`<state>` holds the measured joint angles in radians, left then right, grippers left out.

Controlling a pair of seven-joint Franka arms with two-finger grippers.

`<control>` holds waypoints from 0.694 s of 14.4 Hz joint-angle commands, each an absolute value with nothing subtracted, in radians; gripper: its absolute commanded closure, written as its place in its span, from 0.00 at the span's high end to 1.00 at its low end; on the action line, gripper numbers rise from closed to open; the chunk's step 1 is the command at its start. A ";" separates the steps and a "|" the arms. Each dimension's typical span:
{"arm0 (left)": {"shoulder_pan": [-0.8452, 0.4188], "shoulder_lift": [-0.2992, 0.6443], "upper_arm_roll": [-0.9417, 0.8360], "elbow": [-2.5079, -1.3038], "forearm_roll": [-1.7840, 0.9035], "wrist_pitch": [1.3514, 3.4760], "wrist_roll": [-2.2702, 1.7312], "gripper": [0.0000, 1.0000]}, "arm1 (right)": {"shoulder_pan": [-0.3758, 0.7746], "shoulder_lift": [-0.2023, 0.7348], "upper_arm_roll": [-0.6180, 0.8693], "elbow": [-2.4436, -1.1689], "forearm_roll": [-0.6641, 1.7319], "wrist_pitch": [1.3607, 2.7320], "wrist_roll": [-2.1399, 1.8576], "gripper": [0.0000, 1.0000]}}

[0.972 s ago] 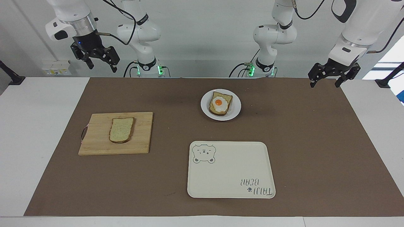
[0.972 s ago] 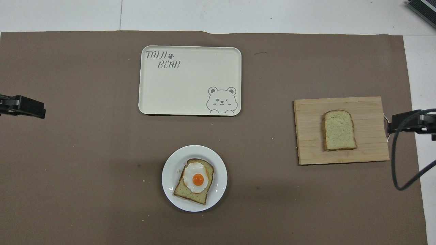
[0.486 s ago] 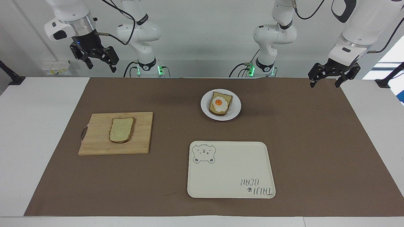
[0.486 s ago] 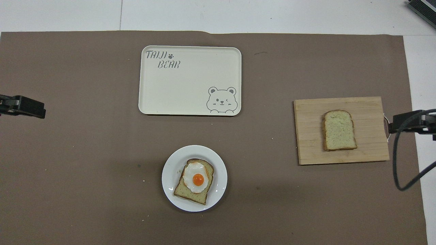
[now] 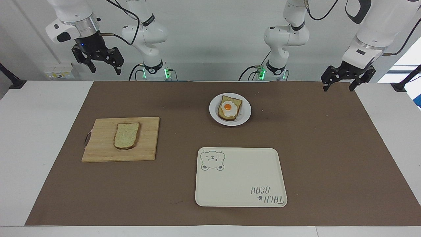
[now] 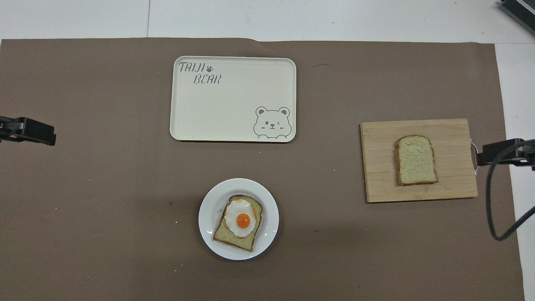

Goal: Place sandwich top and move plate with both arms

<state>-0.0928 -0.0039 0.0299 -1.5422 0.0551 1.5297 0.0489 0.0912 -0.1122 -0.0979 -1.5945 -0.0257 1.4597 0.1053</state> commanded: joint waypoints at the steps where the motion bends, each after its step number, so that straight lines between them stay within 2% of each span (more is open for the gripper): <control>1: -0.092 0.000 0.029 -1.529 0.064 1.511 0.040 1.00 | 0.086 -0.133 -0.092 -1.623 -0.057 1.473 0.075 1.00; 10: -0.092 0.000 0.029 -1.529 0.064 1.511 0.040 1.00 | 0.081 -0.140 -0.091 -1.635 -0.048 1.480 0.064 1.00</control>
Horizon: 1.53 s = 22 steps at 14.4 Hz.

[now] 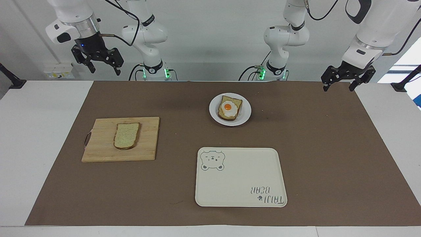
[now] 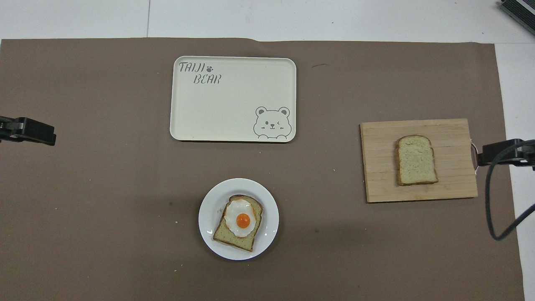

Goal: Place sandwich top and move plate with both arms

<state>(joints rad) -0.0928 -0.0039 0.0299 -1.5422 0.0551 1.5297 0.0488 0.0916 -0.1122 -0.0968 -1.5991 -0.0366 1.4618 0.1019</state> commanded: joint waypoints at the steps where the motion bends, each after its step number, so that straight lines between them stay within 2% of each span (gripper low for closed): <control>1: -0.092 0.000 0.029 -1.529 0.064 1.511 0.040 1.00 | 0.081 -0.140 -0.091 -1.638 -0.048 1.480 0.051 1.00; 22: -0.092 0.000 0.029 -1.529 0.064 1.511 0.040 1.00 | 0.077 -0.147 -0.094 -1.689 -0.035 1.539 0.031 1.00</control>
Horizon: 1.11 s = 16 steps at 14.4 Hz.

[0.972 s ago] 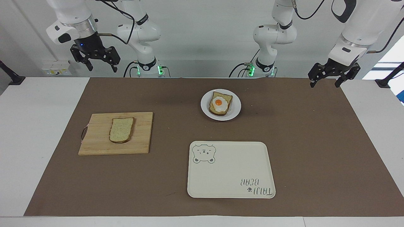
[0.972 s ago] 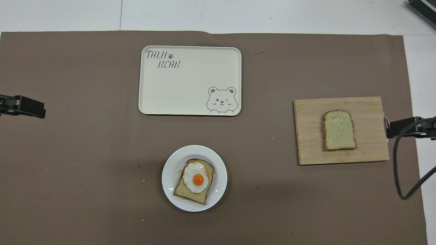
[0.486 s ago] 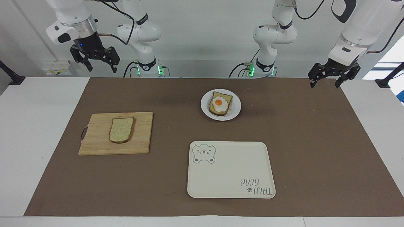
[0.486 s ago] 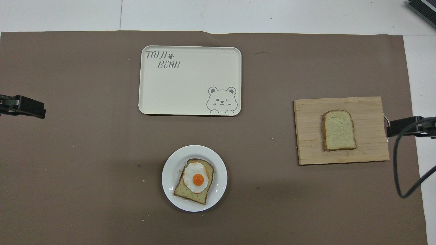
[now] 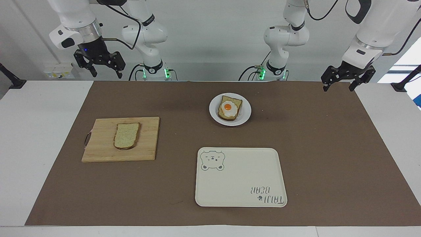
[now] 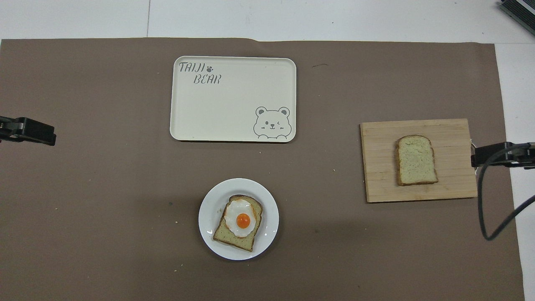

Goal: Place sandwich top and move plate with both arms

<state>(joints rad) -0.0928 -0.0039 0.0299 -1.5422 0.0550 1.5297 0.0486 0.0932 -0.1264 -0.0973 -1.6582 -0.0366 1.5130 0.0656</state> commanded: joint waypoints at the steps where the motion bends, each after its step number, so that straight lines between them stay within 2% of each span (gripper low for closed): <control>1: -0.092 0.000 0.029 -1.529 0.064 1.511 0.040 1.00 | 0.075 -0.146 -0.094 -1.687 -0.028 1.540 0.032 1.00; 5: -0.092 0.000 0.029 -1.529 0.063 1.511 0.040 1.00 | 0.048 -0.143 -0.094 -1.687 0.000 1.571 0.031 1.00; 9: -0.092 0.000 0.029 -1.529 0.063 1.511 0.040 1.00 | 0.044 -0.117 -0.094 -1.690 0.034 1.658 0.026 1.00; 16: -0.092 0.000 0.029 -1.529 0.063 1.511 0.040 1.00 | 0.011 0.024 -0.094 -1.690 0.037 1.796 -0.119 1.00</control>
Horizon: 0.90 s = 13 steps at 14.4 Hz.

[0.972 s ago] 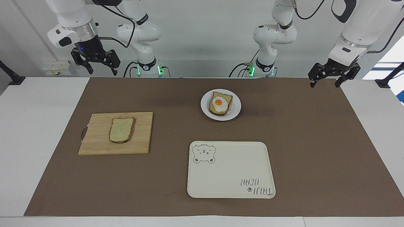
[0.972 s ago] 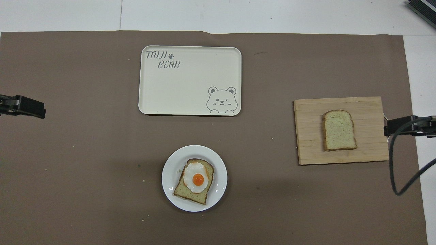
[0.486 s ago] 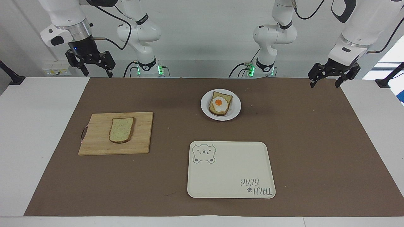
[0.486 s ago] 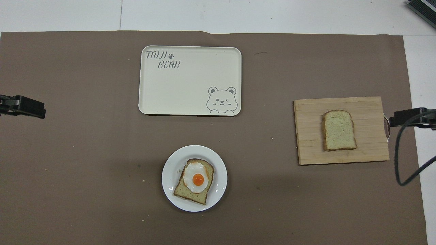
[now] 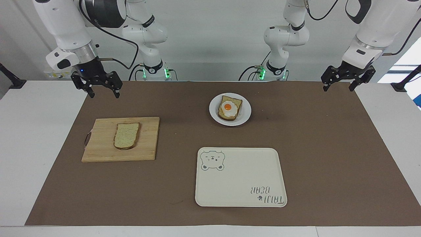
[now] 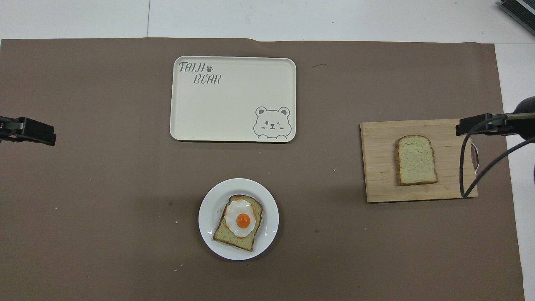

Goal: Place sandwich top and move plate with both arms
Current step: 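Reach the right gripper over the bread slice on the wooden board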

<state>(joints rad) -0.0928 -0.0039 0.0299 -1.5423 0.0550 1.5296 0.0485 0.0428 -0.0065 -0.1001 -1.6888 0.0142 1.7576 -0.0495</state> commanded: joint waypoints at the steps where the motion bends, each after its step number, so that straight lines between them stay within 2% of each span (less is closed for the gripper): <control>1: -0.092 0.000 0.029 -1.529 0.063 1.511 0.040 1.00 | 0.009 0.038 -0.094 -1.701 0.037 1.819 -0.132 1.00; 6: -0.092 0.000 0.029 -1.529 0.064 1.511 0.040 1.00 | -0.015 0.099 -0.094 -1.825 0.097 1.995 -0.285 1.00; 13: -0.092 0.000 0.029 -1.529 0.064 1.511 0.040 1.00 | -0.058 0.196 -0.094 -1.900 0.169 2.164 -0.510 1.00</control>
<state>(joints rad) -0.0928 -0.0039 0.0299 -1.5422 0.0550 1.5296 0.0484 -0.0293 0.1799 -0.1023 -1.8661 0.1178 2.1036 -0.4200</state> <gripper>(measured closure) 0.000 0.000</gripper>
